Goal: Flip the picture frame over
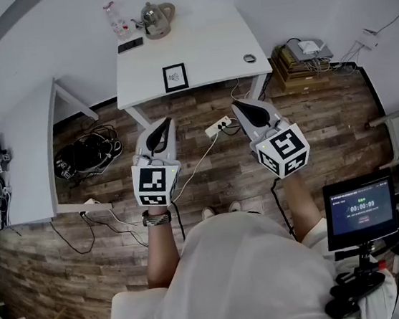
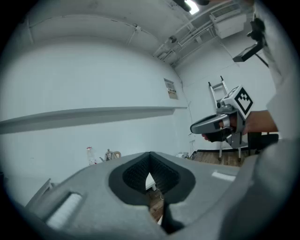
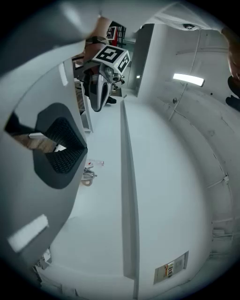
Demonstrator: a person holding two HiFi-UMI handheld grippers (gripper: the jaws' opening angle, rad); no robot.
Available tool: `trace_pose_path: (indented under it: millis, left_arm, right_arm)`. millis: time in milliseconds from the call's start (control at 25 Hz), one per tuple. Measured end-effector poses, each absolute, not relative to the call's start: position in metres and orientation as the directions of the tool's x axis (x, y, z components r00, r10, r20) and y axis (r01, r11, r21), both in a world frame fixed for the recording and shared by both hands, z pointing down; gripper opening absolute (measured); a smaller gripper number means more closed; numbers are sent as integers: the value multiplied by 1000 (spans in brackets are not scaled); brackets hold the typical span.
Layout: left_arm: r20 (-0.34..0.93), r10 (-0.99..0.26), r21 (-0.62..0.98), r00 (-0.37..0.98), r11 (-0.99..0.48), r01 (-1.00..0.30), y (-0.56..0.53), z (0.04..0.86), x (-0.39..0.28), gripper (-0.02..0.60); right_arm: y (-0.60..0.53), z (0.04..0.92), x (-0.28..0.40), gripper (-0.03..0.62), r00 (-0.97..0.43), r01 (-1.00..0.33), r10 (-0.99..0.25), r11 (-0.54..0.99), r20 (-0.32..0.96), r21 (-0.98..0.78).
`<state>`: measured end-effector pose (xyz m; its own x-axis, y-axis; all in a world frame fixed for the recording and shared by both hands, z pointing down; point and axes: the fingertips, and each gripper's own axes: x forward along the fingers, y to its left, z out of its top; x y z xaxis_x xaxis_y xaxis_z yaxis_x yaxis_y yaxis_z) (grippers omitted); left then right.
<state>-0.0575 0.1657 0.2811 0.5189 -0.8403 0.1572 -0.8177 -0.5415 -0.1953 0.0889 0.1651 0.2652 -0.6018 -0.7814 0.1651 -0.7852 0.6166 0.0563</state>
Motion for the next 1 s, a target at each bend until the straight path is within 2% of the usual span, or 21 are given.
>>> trace_pose_path:
  millis: [480,1000]
  left_arm:
    - [176,-848,-209,500,-529,-822,182,293,-44,-2]
    - [192,-855,-224,482,-516,-827,174,308,-24,-2]
  right_arm:
    - [175,265,102,2,-611,-789,-784,615,107,3]
    - [171,282,124,2,-626,-776,-772,631,110,12]
